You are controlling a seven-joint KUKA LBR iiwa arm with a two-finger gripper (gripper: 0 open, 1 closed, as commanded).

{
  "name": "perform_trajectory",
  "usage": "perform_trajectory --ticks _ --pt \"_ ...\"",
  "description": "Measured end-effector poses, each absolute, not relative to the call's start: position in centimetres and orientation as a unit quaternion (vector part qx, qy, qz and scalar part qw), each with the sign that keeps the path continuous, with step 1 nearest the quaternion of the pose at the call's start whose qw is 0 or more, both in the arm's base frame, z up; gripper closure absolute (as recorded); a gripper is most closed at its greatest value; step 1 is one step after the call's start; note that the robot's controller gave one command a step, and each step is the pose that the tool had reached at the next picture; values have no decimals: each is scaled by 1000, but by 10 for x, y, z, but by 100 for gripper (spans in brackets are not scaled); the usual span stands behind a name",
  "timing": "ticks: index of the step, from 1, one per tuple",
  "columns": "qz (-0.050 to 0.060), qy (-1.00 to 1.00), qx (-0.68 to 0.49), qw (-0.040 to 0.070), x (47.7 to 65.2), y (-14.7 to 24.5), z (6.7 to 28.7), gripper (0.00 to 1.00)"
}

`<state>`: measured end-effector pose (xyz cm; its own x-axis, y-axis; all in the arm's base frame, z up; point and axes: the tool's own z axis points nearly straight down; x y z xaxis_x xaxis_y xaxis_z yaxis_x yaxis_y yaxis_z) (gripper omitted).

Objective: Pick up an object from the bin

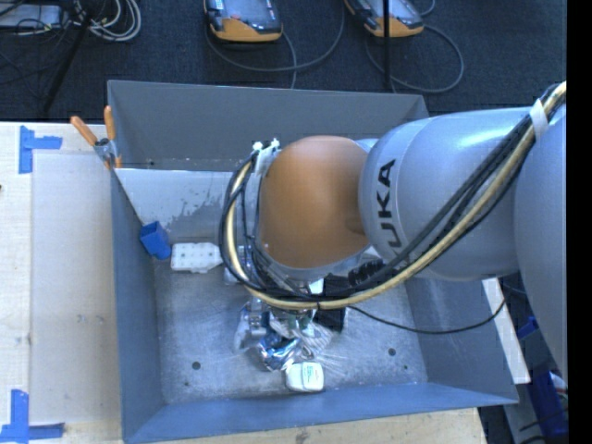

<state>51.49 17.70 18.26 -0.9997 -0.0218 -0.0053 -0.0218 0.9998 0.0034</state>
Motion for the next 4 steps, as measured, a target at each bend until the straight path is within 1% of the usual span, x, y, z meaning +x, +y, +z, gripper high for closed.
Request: perform_trajectory --ticks 1,2,3,4 --pt "-1 1000 -22 0 520 161 129 0" --pt "0 987 -164 -2 543 84 82 100" --pt "0 987 -163 -2 543 84 82 100" --pt "1 988 -153 -5 536 79 127 100"
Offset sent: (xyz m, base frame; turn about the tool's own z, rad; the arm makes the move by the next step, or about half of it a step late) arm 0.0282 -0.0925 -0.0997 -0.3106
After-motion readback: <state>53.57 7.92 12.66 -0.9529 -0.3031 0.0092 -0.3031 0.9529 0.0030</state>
